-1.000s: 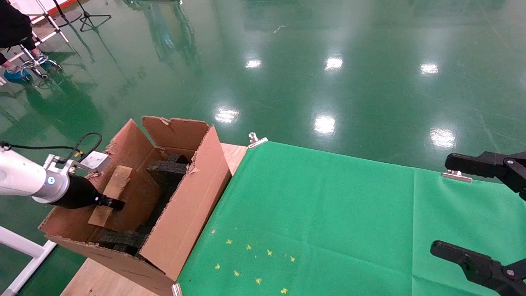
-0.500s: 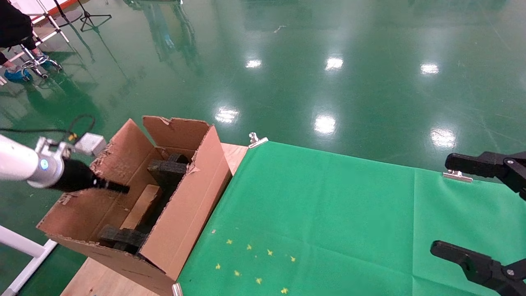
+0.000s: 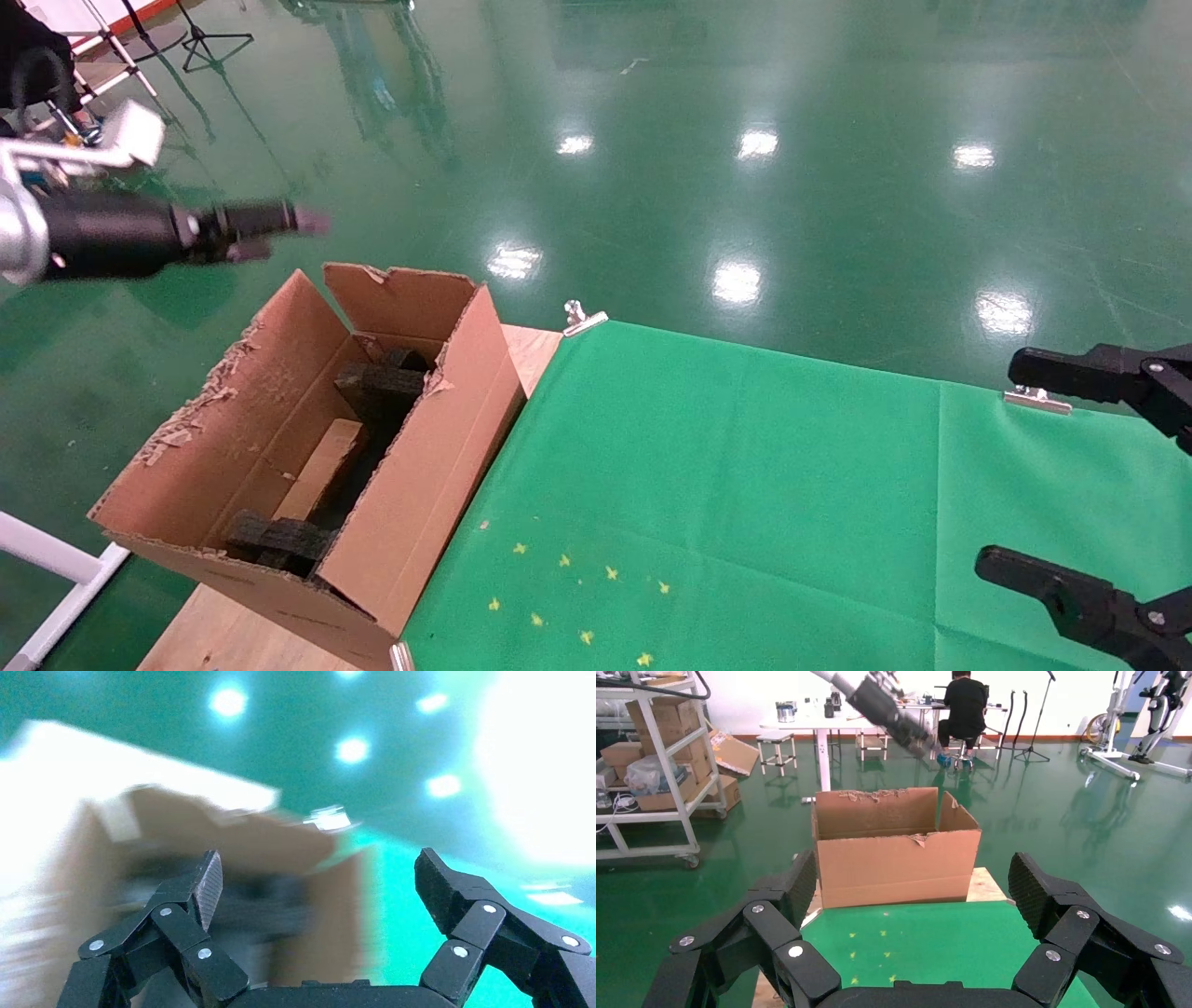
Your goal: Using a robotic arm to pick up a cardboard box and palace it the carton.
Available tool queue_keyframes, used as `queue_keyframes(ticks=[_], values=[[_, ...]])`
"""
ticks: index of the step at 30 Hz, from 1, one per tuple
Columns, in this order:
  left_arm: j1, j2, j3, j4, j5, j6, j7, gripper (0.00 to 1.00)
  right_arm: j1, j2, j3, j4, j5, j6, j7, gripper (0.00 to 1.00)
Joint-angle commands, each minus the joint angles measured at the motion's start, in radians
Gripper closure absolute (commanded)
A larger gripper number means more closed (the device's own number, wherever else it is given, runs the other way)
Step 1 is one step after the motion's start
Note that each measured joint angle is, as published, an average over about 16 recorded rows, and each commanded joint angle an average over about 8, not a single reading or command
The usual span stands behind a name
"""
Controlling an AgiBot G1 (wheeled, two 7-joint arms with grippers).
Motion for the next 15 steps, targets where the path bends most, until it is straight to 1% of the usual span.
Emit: queue_keyframes(ticks=[1,5,8,11,15], values=[[-0.023,-0.018,-0.035,0.010,-0.052,0.072,-0.027,0.00,0.000,0.000,0.000,0.000,0.000,0.000,0.000,0.00],[-0.028,-0.025,-0.083,0.042,-0.121,0.179,-0.070,0.00,0.000,0.000,0.000,0.000,0.000,0.000,0.000,0.00],[-0.030,-0.025,-0.103,0.057,-0.151,0.226,-0.087,0.00,0.000,0.000,0.000,0.000,0.000,0.000,0.000,0.00],[-0.029,-0.025,-0.111,0.063,-0.163,0.245,-0.091,0.00,0.000,0.000,0.000,0.000,0.000,0.000,0.000,0.00],[-0.023,-0.024,-0.104,0.055,-0.152,0.225,-0.081,0.00,0.000,0.000,0.000,0.000,0.000,0.000,0.000,0.00]])
